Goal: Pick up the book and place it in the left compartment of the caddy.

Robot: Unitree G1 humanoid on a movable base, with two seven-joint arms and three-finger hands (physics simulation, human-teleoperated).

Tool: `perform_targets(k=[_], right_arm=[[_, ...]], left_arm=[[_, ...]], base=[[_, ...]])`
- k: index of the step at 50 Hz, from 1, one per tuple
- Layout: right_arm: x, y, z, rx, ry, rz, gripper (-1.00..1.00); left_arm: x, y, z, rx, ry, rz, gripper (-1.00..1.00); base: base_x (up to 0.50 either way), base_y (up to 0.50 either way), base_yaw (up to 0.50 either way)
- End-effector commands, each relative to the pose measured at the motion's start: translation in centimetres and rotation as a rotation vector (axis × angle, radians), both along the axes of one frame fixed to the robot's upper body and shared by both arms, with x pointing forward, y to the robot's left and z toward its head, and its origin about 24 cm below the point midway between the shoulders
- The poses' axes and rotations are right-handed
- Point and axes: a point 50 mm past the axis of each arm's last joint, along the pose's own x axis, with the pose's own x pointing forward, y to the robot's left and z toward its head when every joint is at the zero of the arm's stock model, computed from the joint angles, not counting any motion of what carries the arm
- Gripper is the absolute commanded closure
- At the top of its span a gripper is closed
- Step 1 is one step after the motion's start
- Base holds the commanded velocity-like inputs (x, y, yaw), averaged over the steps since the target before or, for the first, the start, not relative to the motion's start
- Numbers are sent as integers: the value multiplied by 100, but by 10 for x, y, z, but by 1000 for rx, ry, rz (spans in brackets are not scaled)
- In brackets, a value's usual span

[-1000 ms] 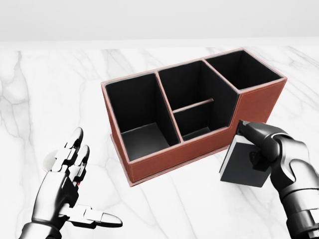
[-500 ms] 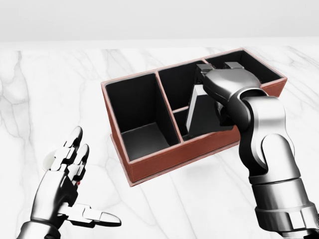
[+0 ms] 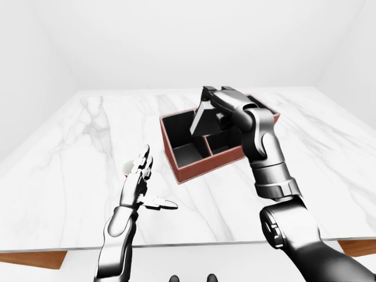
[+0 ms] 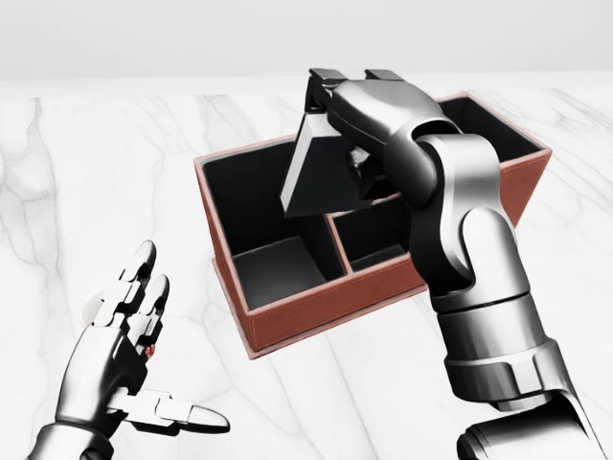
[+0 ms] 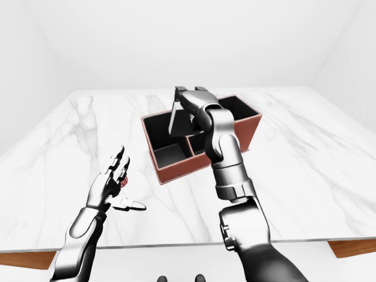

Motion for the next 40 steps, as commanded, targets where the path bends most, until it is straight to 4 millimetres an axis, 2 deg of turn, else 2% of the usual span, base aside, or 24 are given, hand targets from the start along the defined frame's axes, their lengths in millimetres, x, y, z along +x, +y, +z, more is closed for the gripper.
perform_targets(k=[1,6,9,15,20,22,33,40], right_arm=[[15,20,-13,201,-7,53,100],[23,25,-20,325,-64,29,100],[28,23,-20,363,-168,-29,100],[33,28,-27,431,-197,-72,100],[37,37,-25,497,-234,-104,100],[37,38,-24,485,-285,-124,100],[42,38,-52,466,-219,-222,100],[43,36,-59,445,-197,-248,100]], left_arm=[[0,0,0,0,2,-2,-100],[2,-1,-3,3,14,-1,-100],[4,0,-4,3,16,10,-100],[11,9,0,-14,3,40,-100],[12,12,2,-22,-6,55,-100],[12,13,2,-22,-5,55,-100],[14,13,0,-20,3,59,-100],[14,14,1,-21,2,60,-100]], base=[[0,0,0],[0,0,0],[0,0,0],[0,0,0],[0,0,0],[0,0,0],[0,0,0],[0,0,0]])
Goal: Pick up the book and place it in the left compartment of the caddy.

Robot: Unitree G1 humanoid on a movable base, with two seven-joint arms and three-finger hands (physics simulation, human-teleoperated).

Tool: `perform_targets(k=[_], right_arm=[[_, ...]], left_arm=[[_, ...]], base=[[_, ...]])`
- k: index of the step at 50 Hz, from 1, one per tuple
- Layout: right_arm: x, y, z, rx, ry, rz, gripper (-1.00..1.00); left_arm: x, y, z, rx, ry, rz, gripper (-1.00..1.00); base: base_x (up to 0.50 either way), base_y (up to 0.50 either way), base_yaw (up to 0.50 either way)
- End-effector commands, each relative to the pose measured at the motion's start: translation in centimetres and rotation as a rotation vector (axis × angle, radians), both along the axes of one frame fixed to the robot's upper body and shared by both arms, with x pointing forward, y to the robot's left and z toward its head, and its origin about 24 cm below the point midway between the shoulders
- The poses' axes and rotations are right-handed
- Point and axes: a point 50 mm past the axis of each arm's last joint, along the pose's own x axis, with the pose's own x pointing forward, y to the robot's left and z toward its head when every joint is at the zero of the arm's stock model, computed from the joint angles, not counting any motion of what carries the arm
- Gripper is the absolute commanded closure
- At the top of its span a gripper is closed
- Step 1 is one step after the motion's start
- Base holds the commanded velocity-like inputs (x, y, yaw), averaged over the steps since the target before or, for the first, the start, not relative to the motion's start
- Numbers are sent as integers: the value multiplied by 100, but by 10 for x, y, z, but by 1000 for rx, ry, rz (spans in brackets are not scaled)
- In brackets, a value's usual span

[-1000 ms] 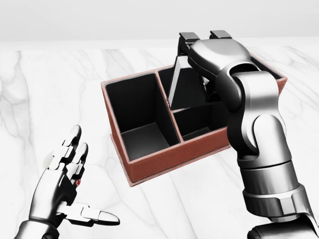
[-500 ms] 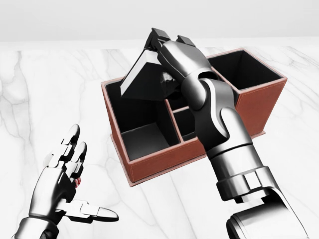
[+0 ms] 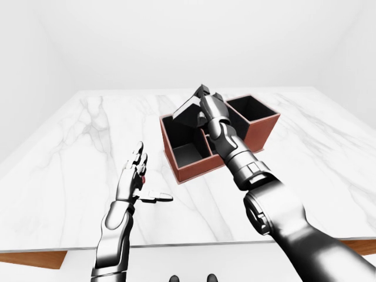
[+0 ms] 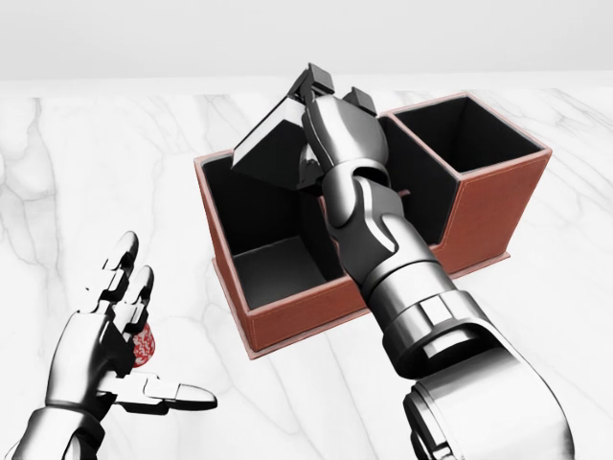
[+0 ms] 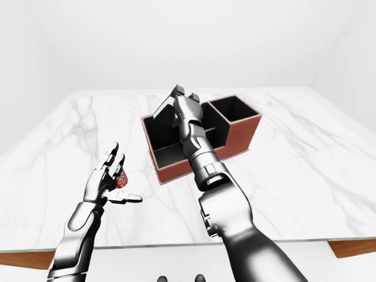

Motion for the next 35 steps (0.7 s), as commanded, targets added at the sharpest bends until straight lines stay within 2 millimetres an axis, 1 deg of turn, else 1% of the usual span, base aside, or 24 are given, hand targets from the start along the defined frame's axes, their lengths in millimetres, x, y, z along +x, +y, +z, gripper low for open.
perform_targets(k=[1,5,10,18,24,35], right_arm=[[2,-2,-4,-7,-24,-79,100],[1,-3,-9,-14,-7,-86,100],[0,1,-14,-27,8,-79,100],[0,8,-10,-31,9,-57,100],[-1,14,-9,-31,10,-40,100],[-2,24,-4,-20,5,-14,100]], left_arm=[[1,2,1,-3,-4,7,-100],[1,3,2,-6,-6,9,-100],[1,4,3,-10,-12,9,-100],[1,4,3,-14,-12,5,-100],[-3,4,8,-14,-35,3,-100],[-3,5,8,-18,-36,3,-100]], base=[[0,0,0],[0,0,0],[0,0,0],[0,0,0],[0,0,0],[0,0,0]])
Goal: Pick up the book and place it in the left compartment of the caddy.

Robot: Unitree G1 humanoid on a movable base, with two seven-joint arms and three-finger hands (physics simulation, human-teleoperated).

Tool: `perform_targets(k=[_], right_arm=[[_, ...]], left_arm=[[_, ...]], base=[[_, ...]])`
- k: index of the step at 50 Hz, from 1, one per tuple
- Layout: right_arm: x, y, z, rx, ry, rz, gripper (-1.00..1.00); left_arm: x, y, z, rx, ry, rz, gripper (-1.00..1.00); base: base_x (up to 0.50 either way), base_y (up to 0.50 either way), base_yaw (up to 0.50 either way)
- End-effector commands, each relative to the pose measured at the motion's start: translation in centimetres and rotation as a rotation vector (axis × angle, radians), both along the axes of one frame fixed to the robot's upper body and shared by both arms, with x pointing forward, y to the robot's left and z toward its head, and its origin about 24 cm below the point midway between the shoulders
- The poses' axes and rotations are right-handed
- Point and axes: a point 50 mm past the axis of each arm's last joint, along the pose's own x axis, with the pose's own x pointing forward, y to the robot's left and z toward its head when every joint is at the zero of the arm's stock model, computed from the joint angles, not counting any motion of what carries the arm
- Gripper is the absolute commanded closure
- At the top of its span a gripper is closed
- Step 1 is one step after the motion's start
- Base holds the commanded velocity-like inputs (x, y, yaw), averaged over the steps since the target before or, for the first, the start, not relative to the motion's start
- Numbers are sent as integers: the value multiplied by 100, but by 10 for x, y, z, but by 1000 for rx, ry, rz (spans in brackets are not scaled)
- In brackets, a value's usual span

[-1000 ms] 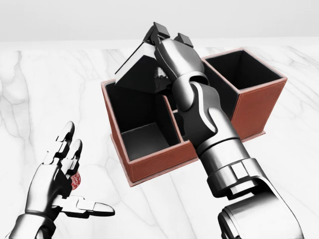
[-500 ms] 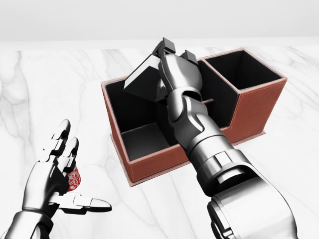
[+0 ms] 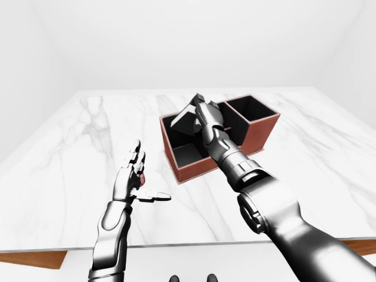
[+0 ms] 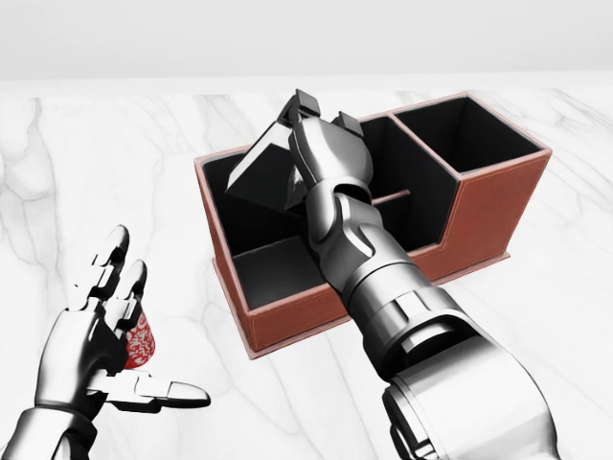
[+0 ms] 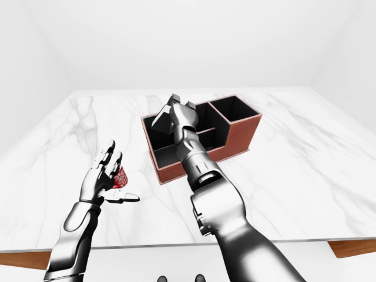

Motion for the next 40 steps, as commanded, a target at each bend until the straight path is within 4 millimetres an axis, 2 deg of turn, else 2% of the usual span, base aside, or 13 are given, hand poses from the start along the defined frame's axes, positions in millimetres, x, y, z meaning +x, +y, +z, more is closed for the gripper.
perform_targets(k=[1,15,21,40], right_arm=[[0,11,17,-4,-72,18,100],[-3,10,2,-16,-31,17,100],[-6,9,-13,-29,5,13,100],[-8,4,-26,-50,37,4,100]], left_arm=[[-1,1,1,-3,-6,-1,-100],[0,0,0,-3,0,-6,-100],[1,0,0,-5,-2,-6,-100],[3,1,-1,-10,5,-8,-100]], base=[[0,0,0],[0,0,0],[0,0,0],[0,0,0]])
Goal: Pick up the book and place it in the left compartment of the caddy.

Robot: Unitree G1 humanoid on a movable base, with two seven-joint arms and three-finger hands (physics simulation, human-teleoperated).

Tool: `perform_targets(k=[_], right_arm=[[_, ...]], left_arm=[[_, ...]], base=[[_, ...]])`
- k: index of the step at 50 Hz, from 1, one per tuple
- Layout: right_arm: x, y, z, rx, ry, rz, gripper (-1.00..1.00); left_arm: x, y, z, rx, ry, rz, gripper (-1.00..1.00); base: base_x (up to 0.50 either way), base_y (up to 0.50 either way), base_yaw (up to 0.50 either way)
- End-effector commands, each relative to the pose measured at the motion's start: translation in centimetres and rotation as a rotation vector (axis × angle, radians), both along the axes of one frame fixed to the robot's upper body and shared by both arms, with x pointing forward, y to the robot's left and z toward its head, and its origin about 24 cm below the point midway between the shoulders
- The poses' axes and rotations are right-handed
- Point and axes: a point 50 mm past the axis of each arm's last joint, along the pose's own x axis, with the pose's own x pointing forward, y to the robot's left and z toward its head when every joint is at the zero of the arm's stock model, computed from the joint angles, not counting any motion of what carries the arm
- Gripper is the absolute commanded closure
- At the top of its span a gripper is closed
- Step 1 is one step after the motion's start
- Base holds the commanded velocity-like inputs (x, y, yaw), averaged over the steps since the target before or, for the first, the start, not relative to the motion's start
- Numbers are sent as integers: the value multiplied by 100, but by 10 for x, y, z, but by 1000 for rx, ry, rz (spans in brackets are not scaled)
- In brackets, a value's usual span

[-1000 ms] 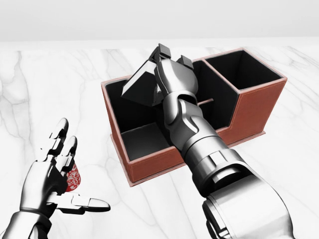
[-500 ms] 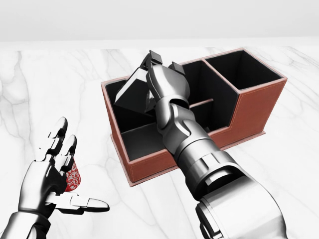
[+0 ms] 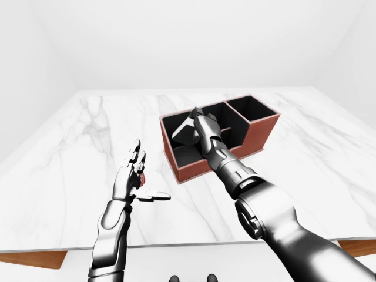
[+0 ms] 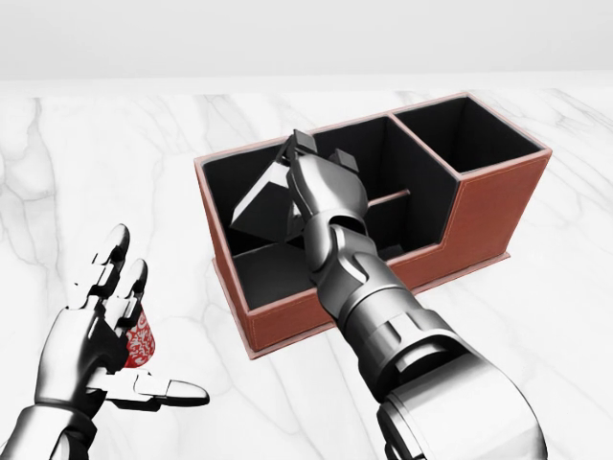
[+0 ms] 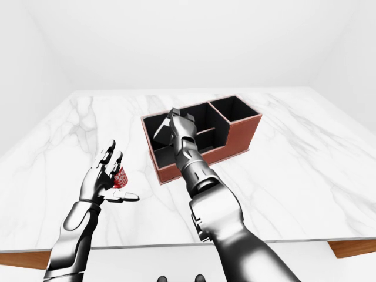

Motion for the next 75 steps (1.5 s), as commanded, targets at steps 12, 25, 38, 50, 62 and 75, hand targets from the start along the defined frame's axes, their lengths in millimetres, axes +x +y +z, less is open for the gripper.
perform_targets(k=[12,25,38,50,62,75], right_arm=[[0,1,3,-43,-52,1,100],[-3,4,-6,-147,-19,55,100],[-5,1,-16,-262,30,100,100],[-7,4,-18,-295,16,111,100],[-8,13,-15,-312,-21,128,100],[-10,28,-6,-257,-33,159,100]], left_arm=[[1,-1,-1,-2,4,-5,-100],[-4,-6,-1,4,0,-29,-100],[-5,-6,1,3,-9,-29,-100],[-6,-7,2,3,-11,-34,-100],[-10,-7,4,6,-22,-38,-100],[-12,-7,4,8,-23,-44,-100]], base=[[0,0,0],[0,0,0],[0,0,0],[0,0,0],[0,0,0],[0,0,0]])
